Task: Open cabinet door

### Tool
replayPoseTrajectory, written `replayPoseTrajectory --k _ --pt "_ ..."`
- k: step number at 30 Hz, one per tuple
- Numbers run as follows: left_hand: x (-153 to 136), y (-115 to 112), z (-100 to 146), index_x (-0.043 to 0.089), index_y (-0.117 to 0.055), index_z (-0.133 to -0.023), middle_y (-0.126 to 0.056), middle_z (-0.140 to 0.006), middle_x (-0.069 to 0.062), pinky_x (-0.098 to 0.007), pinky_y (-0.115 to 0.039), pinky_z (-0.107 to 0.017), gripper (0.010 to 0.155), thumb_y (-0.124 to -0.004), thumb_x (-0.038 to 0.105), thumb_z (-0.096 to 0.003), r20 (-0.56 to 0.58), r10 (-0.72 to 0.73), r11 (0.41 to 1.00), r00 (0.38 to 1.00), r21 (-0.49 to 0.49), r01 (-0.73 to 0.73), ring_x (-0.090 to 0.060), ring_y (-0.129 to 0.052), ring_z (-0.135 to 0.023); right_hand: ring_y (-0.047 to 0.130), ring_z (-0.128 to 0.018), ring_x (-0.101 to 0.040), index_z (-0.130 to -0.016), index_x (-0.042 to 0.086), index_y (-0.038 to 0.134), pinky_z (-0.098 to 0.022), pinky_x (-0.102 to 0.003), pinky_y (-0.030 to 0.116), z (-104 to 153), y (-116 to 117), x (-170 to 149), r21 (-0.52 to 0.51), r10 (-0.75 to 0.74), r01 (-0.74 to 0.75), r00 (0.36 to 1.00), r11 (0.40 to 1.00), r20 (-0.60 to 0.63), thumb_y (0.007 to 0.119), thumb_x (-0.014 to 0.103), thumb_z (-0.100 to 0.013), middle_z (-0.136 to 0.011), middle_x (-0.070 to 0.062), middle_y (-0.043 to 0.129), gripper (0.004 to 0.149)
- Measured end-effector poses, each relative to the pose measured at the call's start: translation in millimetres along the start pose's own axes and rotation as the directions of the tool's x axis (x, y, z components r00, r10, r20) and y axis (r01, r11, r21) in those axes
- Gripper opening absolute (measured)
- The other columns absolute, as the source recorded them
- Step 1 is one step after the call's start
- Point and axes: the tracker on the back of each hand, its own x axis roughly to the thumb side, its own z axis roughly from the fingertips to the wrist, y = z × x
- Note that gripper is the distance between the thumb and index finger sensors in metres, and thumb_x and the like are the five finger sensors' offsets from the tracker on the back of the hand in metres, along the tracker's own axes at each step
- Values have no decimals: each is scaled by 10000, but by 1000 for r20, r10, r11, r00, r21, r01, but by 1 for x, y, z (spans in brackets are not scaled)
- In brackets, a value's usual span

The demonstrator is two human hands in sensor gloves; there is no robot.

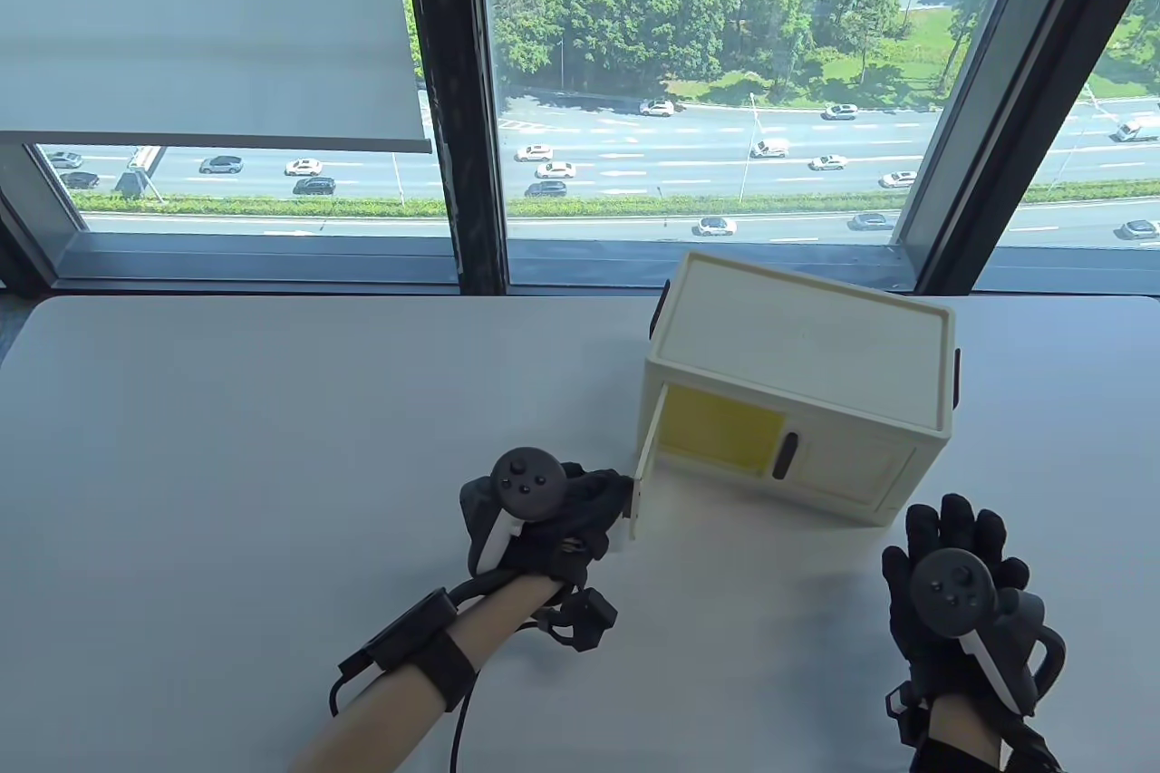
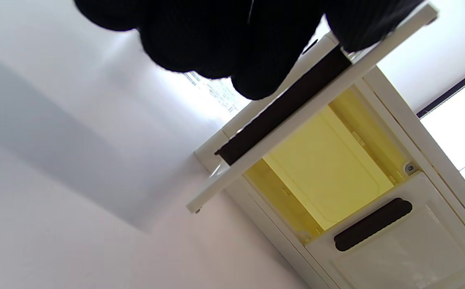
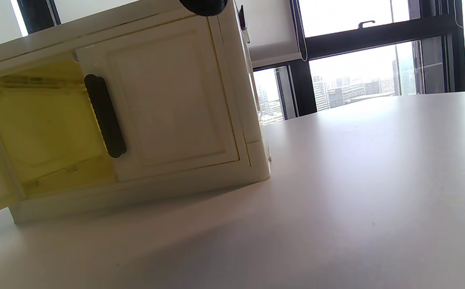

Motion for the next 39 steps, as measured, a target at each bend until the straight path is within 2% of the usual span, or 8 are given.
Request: replayPoseTrajectory --k 9,18,27,31,32,36,37,39 --pt "-8 31 36 204 -726 -1003 -576 -1100 -139 -504 -543 -647 602 -633 562 -528 108 -63 996 992 66 56 -392 -621 -923 48 -972 -294 -1087 278 353 -660 -575 255 0 7 11 39 -8 7 1000 999 25 452 510 -533 -1120 -29 167 609" --pt "-29 58 89 269 -484 -1119 -166 -1205 -24 -567 -306 -770 674 -597 587 -536 171 -209 978 963 22 209 -340 -104 -1119 126 -1008 -324 -1092 262 422 -674 -578 302 -6 15 35 48 32 -34 999 998 29 453 533 -529 -1147 -53 286 625" --pt "-45 64 119 299 -389 -1136 -27 -1171 35 -576 -222 -777 696 -575 602 -539 162 -239 968 957 -32 247 -273 59 -1088 472 -1046 -416 -1038 242 621 -680 -581 499 -26 18 78 -38 107 -107 994 994 23 503 589 -514 -1068 -84 623 640" --pt "-51 61 125 301 -375 -1138 -2 -1163 42 -573 -203 -776 699 -572 604 -540 155 -243 966 958 -56 254 -258 100 -1070 662 -959 -392 -988 233 701 -645 -583 570 -43 17 96 -49 14 -18 996 999 -83 529 602 -511 -953 -89 746 627" --pt "-52 61 126 303 -368 -1139 8 -1159 47 -573 -196 -776 701 -570 606 -540 152 -241 965 958 -65 253 -254 112 -1066 705 -913 -389 -967 220 730 -622 -585 581 -48 17 99 -52 -54 45 983 998 -173 537 603 -509 -910 -98 780 628" --pt "-55 59 126 299 -357 -1140 26 -1151 52 -572 -176 -774 706 -569 606 -541 148 -242 964 959 -77 255 -244 139 -1052 754 -837 -400 -949 186 750 -575 -579 614 -60 22 105 -46 -379 405 803 913 -459 560 591 -516 -866 -123 798 623" --pt "-56 59 126 301 -352 -1140 31 -1149 54 -572 -173 -774 706 -566 608 -541 144 -243 963 959 -87 257 -241 144 -1050 759 -832 -396 -951 184 748 -571 -575 619 -64 24 106 -36 -392 442 753 896 -529 562 592 -520 -865 -123 798 621" --pt "-56 59 127 297 -348 -1140 36 -1146 52 -572 -167 -773 710 -565 609 -541 142 -237 963 961 -95 252 -240 151 -1045 768 -825 -393 -957 185 741 -567 -568 630 -70 27 110 -9 -354 430 732 903 -581 568 594 -520 -868 -118 796 623"
